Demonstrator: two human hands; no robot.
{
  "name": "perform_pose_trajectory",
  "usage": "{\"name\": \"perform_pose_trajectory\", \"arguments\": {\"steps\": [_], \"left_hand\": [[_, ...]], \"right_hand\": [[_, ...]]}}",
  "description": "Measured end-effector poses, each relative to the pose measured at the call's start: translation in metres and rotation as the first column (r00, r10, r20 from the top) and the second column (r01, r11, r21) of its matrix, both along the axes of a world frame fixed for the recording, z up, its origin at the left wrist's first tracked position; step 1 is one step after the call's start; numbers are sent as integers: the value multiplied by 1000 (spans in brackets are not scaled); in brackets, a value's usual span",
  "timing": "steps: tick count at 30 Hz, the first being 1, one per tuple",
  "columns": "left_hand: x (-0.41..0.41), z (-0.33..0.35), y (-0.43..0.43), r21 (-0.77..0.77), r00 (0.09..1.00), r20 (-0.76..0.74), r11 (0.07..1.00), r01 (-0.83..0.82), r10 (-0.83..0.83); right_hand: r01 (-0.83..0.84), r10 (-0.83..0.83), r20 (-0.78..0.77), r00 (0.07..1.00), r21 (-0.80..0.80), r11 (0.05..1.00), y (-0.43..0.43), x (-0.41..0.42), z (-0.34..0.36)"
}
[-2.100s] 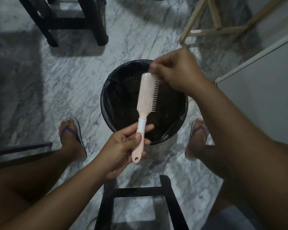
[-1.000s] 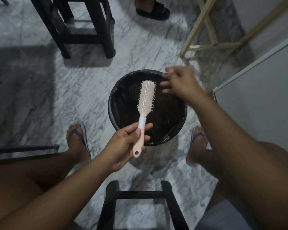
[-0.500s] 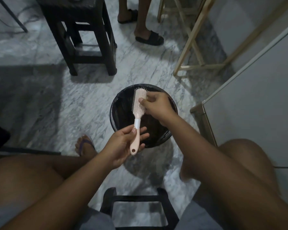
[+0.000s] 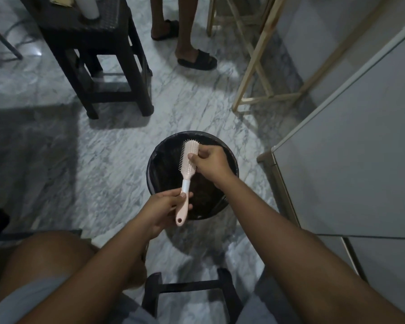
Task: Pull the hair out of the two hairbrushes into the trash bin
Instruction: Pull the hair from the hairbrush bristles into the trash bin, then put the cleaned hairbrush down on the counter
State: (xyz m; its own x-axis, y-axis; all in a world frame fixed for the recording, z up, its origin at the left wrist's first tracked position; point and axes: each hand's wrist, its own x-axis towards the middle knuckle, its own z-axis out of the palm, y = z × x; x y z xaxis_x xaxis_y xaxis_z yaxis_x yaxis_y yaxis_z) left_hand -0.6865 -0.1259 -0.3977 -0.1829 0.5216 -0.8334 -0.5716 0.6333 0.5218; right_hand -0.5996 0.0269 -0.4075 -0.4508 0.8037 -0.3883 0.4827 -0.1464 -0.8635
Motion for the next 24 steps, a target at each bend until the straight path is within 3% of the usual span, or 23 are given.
{"name": "perform_pose_trajectory", "arguments": {"steps": [6,12,16,20,24], "left_hand": [[9,76,46,63,997,-23,995,72,-71],[74,193,96,117,952,-54,945,307,-302],[145,272,127,121,868,-55,859,497,-494],[236,338,151,150,699,-99,684,714,-708],[340,378,160,160,585,-140,565,809,-799]], "right_hand": [[74,-73,-19,997,39,997,40,19,88],[266,-267,-6,964,78,961,76,115,191],[413,-416,-4,910,131,902,79,217,278],[559,-569,3,823,182,809,66,328,349],[698,-703,-36,710,168,696,42,436,388]]}}
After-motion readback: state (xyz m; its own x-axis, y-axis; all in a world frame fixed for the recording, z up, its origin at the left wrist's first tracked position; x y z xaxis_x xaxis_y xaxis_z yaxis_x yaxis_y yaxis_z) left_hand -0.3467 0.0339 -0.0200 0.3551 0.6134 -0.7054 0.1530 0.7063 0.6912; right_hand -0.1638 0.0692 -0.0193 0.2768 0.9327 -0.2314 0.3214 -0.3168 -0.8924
